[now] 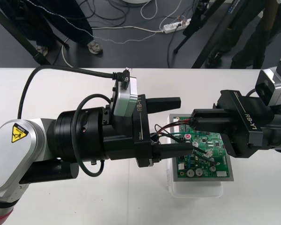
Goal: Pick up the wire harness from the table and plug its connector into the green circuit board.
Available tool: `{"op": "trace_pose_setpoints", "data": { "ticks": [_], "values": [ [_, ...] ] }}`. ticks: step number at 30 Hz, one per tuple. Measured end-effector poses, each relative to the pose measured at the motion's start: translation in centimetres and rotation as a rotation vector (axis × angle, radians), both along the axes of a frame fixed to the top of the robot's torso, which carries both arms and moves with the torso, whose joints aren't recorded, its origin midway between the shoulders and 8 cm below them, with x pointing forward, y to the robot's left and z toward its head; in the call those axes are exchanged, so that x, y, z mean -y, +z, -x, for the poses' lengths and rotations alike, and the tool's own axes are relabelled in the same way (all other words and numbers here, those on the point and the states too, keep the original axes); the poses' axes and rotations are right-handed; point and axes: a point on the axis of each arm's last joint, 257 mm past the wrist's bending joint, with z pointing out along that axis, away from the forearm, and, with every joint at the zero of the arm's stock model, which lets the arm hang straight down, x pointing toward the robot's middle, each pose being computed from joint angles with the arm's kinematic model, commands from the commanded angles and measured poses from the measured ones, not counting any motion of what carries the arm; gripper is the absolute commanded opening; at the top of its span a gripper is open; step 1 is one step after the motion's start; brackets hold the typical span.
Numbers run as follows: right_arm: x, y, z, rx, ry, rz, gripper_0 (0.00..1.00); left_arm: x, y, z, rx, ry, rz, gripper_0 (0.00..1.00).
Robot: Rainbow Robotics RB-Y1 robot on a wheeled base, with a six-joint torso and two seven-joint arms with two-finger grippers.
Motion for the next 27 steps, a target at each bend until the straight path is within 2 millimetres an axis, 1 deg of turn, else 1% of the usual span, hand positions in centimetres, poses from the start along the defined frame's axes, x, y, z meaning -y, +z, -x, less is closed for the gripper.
{"op": "trace_pose_setpoints", "data": {
  "ticks": [3,6,7,8,11,15,17,21,25,26,27],
  "values": [
    [-0.02,0.02,0.04,0.001,0.001,0.000,0.00,-0.02,-0.04,-0.01,0.000,0.000,-0.001,0.88],
    [-0.02,0.02,0.04,0.001,0.001,0.000,0.00,-0.02,-0.04,-0.01,0.000,0.000,-0.001,0.71],
    [-0.02,0.02,0.04,0.001,0.001,0.000,0.00,-0.02,-0.04,-0.01,0.000,0.000,-0.001,0.64],
    [-0.02,0.02,0.04,0.001,0.001,0.000,0.00,-0.02,-0.04,-0.01,0.000,0.000,-0.001,0.60],
    [-0.02,0.02,0.04,0.001,0.001,0.000,0.00,-0.02,-0.04,-0.01,0.000,0.000,-0.001,0.57],
    [-0.02,0.02,0.04,0.001,0.001,0.000,0.00,-0.02,-0.04,-0.01,0.000,0.000,-0.001,0.46],
    [-0.02,0.02,0.04,0.001,0.001,0.000,0.00,-0.02,-0.04,-0.01,0.000,0.001,-0.001,0.38],
    [-0.02,0.02,0.04,0.001,0.001,0.000,0.00,-0.02,-0.04,-0.01,0.000,0.001,-0.001,0.37],
    [-0.02,0.02,0.04,0.001,0.001,0.000,0.00,-0.02,-0.04,-0.01,0.000,0.001,-0.001,0.32],
    [-0.02,0.02,0.04,0.001,0.001,0.000,0.00,-0.02,-0.04,-0.01,0.000,0.001,-0.001,0.29],
    [-0.02,0.02,0.04,0.001,0.001,0.000,0.00,-0.02,-0.04,-0.01,0.000,0.001,-0.001,0.28]
  ]
}}
